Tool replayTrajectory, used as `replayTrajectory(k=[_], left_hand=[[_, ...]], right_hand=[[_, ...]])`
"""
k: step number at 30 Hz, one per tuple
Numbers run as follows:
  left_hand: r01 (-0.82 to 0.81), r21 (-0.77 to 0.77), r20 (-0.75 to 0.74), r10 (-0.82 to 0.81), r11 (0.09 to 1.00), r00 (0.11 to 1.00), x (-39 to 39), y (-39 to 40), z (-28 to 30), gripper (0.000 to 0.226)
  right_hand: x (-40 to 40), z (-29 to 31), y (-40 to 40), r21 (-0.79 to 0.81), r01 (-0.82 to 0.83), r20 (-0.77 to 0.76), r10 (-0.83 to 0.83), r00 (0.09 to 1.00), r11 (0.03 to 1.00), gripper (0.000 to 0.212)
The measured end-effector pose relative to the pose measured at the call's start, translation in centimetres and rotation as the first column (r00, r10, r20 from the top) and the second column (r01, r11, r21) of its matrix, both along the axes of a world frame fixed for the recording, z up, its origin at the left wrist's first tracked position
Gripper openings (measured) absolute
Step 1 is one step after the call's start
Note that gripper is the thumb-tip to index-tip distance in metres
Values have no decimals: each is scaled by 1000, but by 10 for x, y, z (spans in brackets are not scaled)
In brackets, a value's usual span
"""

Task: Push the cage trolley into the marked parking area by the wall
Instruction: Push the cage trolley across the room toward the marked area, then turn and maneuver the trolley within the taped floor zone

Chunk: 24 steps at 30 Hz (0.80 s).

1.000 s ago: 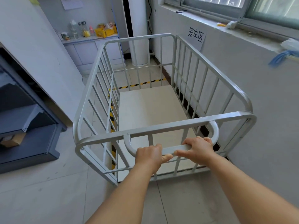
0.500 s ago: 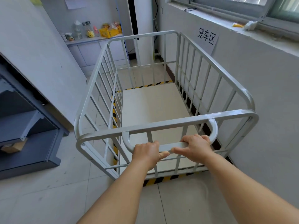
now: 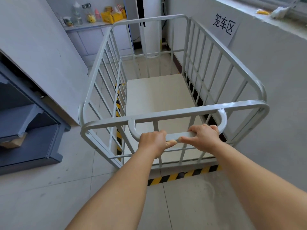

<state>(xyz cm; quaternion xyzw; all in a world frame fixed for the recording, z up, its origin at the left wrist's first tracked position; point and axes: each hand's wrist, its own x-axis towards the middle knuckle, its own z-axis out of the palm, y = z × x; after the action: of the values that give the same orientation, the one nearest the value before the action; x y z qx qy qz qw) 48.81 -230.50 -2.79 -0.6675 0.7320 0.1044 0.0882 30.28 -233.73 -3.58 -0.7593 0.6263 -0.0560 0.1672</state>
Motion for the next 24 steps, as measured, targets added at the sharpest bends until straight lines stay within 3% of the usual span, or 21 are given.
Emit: replayTrajectory(k=[4, 10, 17, 24], left_hand=[[-4, -35, -66, 1, 999, 998, 9, -1, 0, 55], [-41, -109, -447, -12, 993, 895, 48, 2, 1, 56], [-49, -266, -396, -62, 963, 916, 141, 19, 15, 66], [-159, -241, -360, 64, 958, 931, 243, 45, 18, 66]], right_hand=[[8, 5, -2, 41, -10, -46, 12, 999, 999, 52], [60, 13, 13, 0, 16, -9, -16, 1000, 1000, 52], [154, 22, 33, -29, 71, 75, -69, 995, 997, 58], [255, 32, 52, -55, 30, 116, -23, 993, 998, 65]])
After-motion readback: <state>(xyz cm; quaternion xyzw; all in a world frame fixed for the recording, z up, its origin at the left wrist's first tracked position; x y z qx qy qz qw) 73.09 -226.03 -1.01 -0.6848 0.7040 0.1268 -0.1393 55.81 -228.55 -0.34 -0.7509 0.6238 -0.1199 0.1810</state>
